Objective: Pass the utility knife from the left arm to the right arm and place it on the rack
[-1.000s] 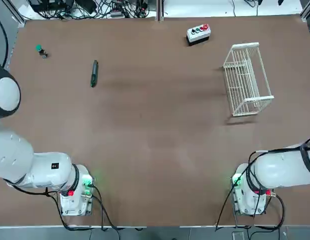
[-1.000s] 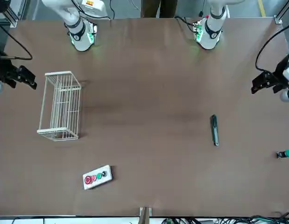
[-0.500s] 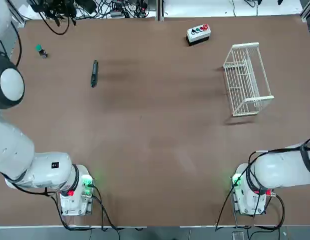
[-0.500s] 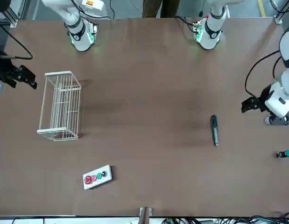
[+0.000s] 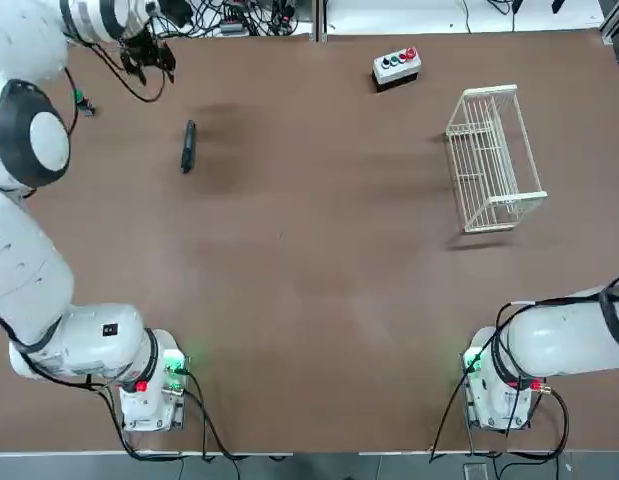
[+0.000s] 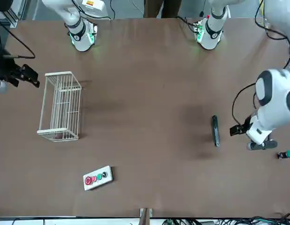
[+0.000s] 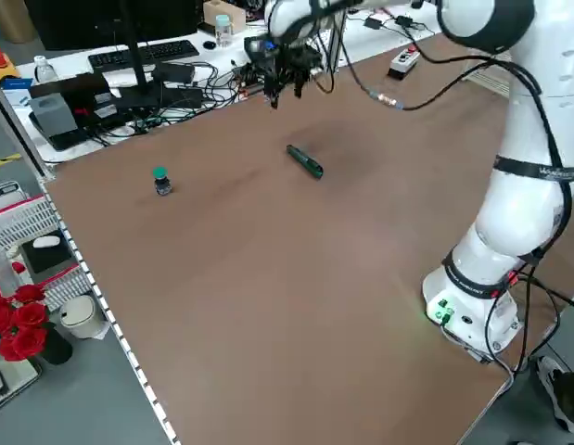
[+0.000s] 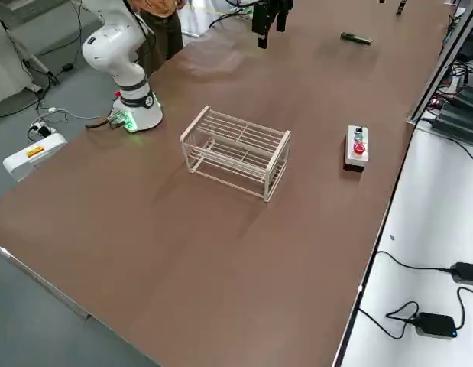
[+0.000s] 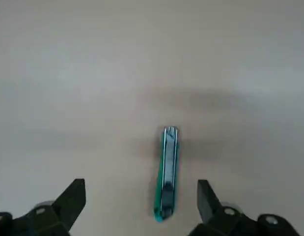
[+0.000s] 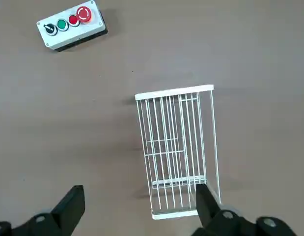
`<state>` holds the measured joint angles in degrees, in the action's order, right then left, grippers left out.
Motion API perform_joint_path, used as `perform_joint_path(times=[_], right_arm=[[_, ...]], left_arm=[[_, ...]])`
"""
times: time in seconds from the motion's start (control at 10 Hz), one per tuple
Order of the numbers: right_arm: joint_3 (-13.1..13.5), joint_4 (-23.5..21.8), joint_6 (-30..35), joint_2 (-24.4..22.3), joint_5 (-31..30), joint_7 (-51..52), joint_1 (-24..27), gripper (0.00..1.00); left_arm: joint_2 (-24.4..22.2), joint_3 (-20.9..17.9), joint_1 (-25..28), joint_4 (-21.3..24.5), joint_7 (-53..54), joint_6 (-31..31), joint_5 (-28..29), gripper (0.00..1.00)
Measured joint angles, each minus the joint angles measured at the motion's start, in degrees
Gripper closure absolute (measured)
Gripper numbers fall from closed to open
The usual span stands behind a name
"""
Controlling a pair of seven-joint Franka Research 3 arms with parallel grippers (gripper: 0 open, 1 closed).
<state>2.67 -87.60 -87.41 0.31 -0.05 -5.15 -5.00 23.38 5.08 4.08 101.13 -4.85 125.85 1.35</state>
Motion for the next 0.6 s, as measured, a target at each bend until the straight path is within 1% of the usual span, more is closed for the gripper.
perform_joint_path(times=[0.3,0.4,0.6], right_arm=[[-0.03,0.05,0.13,-0.03,0.01,0.0,-0.01,0.0],[0.03,0.05,0.15,-0.03,0.02,0.0,-0.01,0.0],[0.07,0.05,0.15,-0.03,0.03,0.0,-0.01,0.0]], left_arm=[[4.87,0.04,-0.27,5.06,-2.92,12.9,0.01,0.0],[5.56,0.04,-0.27,6.75,-3.08,15.84,0.01,0.0],[5.82,0.09,-0.63,8.71,-3.22,17.09,0.01,0.0]])
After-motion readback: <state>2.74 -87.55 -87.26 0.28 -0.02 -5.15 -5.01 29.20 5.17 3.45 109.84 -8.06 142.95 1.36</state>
